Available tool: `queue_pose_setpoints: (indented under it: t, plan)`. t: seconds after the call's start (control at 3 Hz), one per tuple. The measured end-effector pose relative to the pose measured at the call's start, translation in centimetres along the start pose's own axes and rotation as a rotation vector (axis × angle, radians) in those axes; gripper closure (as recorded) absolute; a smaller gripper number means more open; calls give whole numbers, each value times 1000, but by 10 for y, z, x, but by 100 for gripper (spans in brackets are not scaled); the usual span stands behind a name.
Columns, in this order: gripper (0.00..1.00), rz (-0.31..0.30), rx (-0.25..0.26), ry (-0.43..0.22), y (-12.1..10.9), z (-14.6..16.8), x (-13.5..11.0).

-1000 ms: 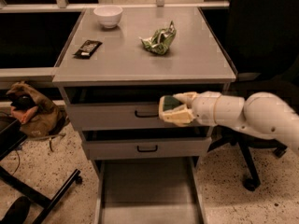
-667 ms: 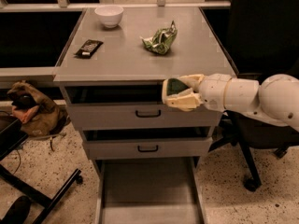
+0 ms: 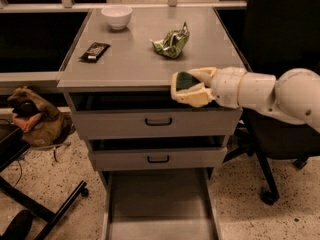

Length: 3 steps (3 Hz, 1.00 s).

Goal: Pick sponge from bottom drawer and place on counter

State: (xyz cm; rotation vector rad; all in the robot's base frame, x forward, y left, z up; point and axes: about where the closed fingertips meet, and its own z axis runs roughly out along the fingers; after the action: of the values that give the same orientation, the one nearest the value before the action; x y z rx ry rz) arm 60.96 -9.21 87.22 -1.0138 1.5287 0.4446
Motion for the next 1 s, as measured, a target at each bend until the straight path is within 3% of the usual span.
queue_pose_setpoints:
  t: [0.33,0.67,1.0]
  plan:
    - [100,-112,15,-71,-28,15,-45]
    - [100,-199,45,-112,-53,28,-72]
    - [100,-225,96,-110,-77,40,-68]
